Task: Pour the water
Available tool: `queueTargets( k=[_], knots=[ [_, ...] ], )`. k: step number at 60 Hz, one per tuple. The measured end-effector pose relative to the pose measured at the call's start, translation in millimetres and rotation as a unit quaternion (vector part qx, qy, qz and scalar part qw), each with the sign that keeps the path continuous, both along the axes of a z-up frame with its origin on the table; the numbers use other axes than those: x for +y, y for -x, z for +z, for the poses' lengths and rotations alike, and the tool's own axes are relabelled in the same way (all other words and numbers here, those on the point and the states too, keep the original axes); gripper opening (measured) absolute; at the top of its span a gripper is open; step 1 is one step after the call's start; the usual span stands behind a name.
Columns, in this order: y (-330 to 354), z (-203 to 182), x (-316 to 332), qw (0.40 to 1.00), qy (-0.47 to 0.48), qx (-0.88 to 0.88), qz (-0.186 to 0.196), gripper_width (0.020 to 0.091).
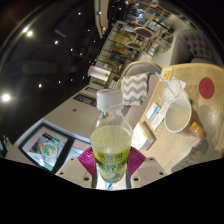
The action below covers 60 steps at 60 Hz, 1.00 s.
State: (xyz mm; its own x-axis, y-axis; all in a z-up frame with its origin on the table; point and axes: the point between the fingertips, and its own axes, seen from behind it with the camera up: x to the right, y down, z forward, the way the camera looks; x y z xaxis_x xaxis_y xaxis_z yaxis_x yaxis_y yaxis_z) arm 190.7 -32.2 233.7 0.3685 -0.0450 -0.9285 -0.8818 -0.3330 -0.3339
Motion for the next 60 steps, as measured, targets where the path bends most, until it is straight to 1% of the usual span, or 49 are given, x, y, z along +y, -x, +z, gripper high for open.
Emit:
queueTargets(
  k=[2,5,7,8,10,13,15,16,17,18,24,29,30,33,36,37,41,43,44,46,47,48,49,51,52,60],
  knots=[
    [-2,6,2,0.999,0.003,0.051,-0.006,0.0376],
    [-4,1,13,0.993,0.011,0.117,-0.01,0.0375],
    [-4,5,12,0.988,0.017,0.156,-0.013,0.0376],
    [-3,-4,24,0.984,0.018,0.175,-0.014,0.0375],
    [-3,-8,31,0.977,0.021,0.213,-0.012,0.0375],
    [-4,1,26,0.961,0.026,0.275,-0.008,0.0377],
    [-4,-9,39,0.948,0.033,0.315,-0.008,0.0377],
    [-7,-4,31,0.942,0.037,0.334,-0.008,0.0377],
    [-6,-12,41,0.936,0.04,0.349,-0.009,0.0377],
    [-8,-6,32,0.93,0.043,0.365,-0.005,0.0376],
    [-8,-21,48,0.911,0.059,0.408,-0.008,0.0378],
    [-15,-26,41,0.902,0.067,0.427,-0.005,0.0377],
    [-10,-28,50,0.903,0.07,0.424,-0.004,0.0377],
    [-10,-29,49,0.907,0.077,0.415,0.002,0.0377],
    [-16,-27,35,0.913,0.08,0.399,0.012,0.0375],
    [-11,-29,45,0.917,0.082,0.39,0.015,0.0376],
    [-14,-24,39,0.935,0.087,0.343,0.034,0.0376],
    [-19,-17,25,0.944,0.083,0.316,0.046,0.0375],
    [-11,-20,38,0.95,0.084,0.296,0.052,0.0375],
    [-12,-14,36,0.961,0.079,0.256,0.066,0.0378],
    [-22,-8,22,0.966,0.075,0.236,0.075,0.0375],
    [-14,-10,37,0.972,0.072,0.209,0.08,0.0376],
    [-24,-4,23,0.976,0.067,0.186,0.087,0.0376],
    [-32,1,19,0.985,0.053,0.133,0.097,0.0376],
    [-29,5,29,0.989,0.049,0.103,0.099,0.0377],
    [-74,40,31,0.989,-0.019,-0.101,0.109,0.038]
  ],
)
